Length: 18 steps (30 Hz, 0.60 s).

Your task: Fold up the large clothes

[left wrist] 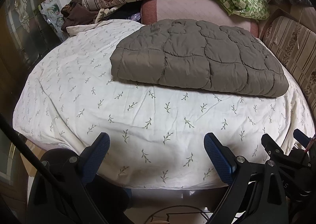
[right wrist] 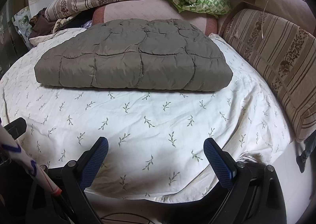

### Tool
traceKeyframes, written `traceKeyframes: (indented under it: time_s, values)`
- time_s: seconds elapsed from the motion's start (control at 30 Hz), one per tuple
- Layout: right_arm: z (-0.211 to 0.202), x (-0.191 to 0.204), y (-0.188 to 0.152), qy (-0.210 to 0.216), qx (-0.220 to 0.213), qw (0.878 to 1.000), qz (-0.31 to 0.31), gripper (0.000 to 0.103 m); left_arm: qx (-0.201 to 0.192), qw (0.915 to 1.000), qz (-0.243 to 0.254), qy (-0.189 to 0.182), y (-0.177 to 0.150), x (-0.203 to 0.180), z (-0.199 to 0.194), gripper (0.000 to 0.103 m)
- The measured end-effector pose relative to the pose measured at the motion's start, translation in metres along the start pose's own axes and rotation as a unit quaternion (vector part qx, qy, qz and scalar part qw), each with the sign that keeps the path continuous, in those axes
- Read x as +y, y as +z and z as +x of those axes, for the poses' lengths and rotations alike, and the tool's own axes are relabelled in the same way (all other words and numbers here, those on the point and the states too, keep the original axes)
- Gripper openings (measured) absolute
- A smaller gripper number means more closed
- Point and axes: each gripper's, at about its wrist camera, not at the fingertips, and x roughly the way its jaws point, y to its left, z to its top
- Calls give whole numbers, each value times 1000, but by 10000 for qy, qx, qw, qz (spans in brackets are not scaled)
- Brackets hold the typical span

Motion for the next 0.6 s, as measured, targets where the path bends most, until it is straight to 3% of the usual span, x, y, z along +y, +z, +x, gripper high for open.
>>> traceKeyframes:
  time_s: [0.6]
  values:
    - [3, -1, -1, 4, 30, 10000, 27, 99, 109, 9999, 16, -7, -2, -2, 6, 96]
